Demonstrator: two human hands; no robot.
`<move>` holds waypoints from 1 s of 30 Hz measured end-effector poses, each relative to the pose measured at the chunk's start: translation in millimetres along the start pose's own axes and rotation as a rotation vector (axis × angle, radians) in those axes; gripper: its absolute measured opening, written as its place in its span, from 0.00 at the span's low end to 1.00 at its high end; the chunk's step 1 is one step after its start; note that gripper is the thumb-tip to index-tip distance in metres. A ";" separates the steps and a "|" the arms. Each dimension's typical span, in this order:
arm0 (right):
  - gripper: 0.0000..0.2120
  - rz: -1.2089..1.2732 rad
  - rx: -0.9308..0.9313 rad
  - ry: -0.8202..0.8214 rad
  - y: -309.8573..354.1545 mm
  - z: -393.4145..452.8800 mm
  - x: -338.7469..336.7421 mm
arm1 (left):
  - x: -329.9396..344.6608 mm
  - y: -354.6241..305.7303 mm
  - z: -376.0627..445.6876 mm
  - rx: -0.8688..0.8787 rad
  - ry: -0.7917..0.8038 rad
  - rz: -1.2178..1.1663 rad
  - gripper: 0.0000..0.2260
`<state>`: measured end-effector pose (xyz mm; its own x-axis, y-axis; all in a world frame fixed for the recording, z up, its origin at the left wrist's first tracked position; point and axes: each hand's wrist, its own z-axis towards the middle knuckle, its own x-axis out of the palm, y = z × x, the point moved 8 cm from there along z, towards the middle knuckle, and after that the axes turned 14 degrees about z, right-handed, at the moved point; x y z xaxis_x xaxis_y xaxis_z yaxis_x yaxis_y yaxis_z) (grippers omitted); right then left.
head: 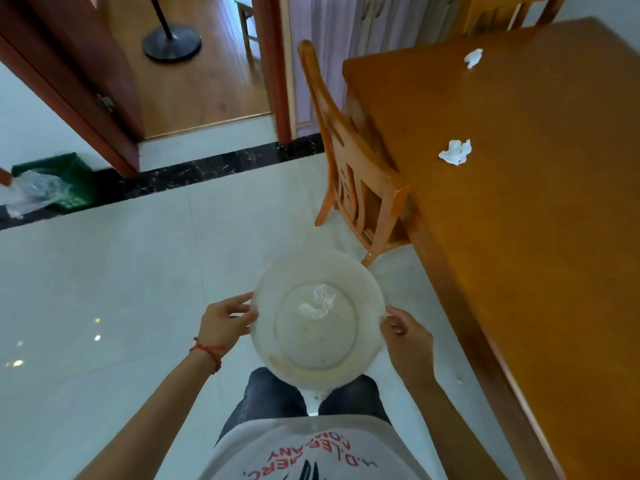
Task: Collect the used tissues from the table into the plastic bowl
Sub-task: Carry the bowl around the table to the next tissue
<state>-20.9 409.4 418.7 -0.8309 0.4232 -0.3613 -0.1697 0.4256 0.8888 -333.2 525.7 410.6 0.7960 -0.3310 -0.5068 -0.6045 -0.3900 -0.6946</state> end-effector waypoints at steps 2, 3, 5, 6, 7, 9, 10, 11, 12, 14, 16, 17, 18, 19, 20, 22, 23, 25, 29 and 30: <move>0.10 0.010 0.051 -0.056 -2.7 1.4 1.5 | -1.2 -12.9 19.4 0.034 0.061 0.040 0.16; 0.10 0.006 0.075 -0.083 -4.5 1.1 2.6 | -1.9 -19.9 29.1 0.051 0.088 0.060 0.16; 0.10 0.008 0.135 -0.147 -9.5 -2.6 5.1 | -2.1 -33.0 47.3 0.083 0.139 0.101 0.16; 0.10 0.030 0.166 -0.188 -11.6 -5.6 6.0 | -1.1 -39.5 55.2 0.100 0.165 0.121 0.15; 0.11 0.058 0.193 -0.231 -12.9 -9.1 6.8 | 0.6 -46.3 62.6 0.119 0.192 0.140 0.15; 0.12 0.095 0.236 -0.314 -14.4 -16.9 7.8 | 5.5 -58.9 75.4 0.163 0.246 0.178 0.16; 0.12 0.108 0.249 -0.351 -14.9 -21.0 7.5 | 9.0 -64.6 80.6 0.184 0.275 0.196 0.16; 0.12 0.121 0.256 -0.386 -15.2 -25.1 6.9 | 13.0 -69.8 85.0 0.201 0.302 0.211 0.16; 0.12 0.133 0.261 -0.416 -15.7 -29.5 5.7 | 17.2 -74.4 88.9 0.212 0.327 0.223 0.16; 0.12 0.139 0.264 -0.465 -15.8 -37.3 2.3 | 26.5 -82.9 95.7 0.226 0.373 0.236 0.16; 0.12 0.132 0.267 -0.511 -15.8 -44.5 -2.5 | 37.4 -91.4 99.9 0.228 0.423 0.242 0.16; 0.12 0.131 0.272 -0.533 -16.1 -48.2 -5.2 | 43.4 -95.5 101.1 0.230 0.448 0.245 0.16; 0.12 0.133 0.277 -0.554 -16.8 -51.6 -8.1 | 49.7 -100.0 102.0 0.236 0.470 0.252 0.16; 0.12 0.139 0.285 -0.576 -17.9 -54.7 -11.3 | 56.1 -104.4 102.6 0.242 0.488 0.258 0.16; 0.12 0.149 0.295 -0.596 -19.7 -57.6 -14.7 | 62.1 -108.6 103.0 0.243 0.498 0.262 0.16; 0.13 0.173 0.318 -0.633 -23.4 -61.3 -21.6 | 73.9 -116.9 103.8 0.248 0.510 0.269 0.16; 0.13 0.183 0.325 -0.646 -25.2 -61.8 -25.5 | 80.0 -121.0 103.5 0.253 0.520 0.272 0.16; 0.12 0.196 0.327 -0.662 -28.3 -60.3 -33.7 | 91.2 -128.1 102.8 0.260 0.539 0.279 0.15; 0.13 0.184 0.320 -0.652 -35.2 -49.8 -50.4 | 110.3 -140.3 102.2 0.268 0.556 0.286 0.16; 0.13 0.185 0.324 -0.645 -37.8 -46.1 -54.6 | 114.6 -143.1 102.3 0.269 0.554 0.289 0.16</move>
<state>6.4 333.4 417.8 -0.3379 0.8540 -0.3957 0.1903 0.4737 0.8599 -152.1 631.5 399.7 0.4262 -0.8091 -0.4046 -0.7043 -0.0161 -0.7097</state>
